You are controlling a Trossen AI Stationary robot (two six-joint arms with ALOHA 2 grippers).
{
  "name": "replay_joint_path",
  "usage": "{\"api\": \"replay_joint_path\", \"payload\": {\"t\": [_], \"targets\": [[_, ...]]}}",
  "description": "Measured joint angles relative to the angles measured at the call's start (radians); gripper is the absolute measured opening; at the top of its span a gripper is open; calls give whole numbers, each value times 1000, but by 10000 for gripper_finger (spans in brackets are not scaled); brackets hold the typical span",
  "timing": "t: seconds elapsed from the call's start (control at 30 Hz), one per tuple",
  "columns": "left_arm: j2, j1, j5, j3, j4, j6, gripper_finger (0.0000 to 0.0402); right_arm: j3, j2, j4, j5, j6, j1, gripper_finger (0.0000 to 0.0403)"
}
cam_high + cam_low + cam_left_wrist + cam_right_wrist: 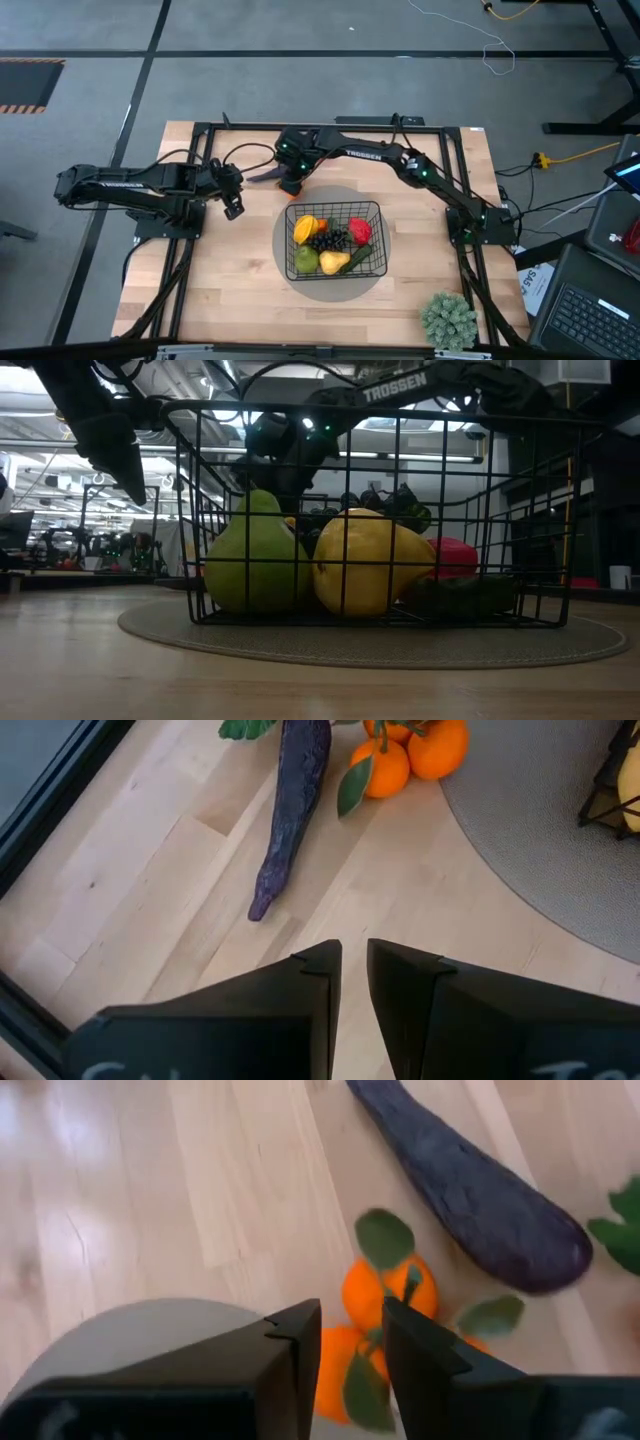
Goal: Build produce basket
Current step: Put the orange tangerine into the black wire basket
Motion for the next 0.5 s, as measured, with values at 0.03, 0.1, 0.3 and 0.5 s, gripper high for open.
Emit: {"api": "replay_joint_path", "payload": {"t": [0.03, 0.1, 0.3, 0.5], "targets": [[0, 0, 0, 0, 0, 0, 41, 0, 3, 8, 0, 0, 0, 98], [0, 0, 0, 0, 0, 0, 41, 0, 9, 34, 0, -1, 2, 98], [0, 0, 0, 0, -1, 0, 41, 0, 27, 28, 88, -11, 5, 98], [0, 0, 0, 0, -1, 0, 41, 0, 34, 31, 95, -13, 7, 98]]}}
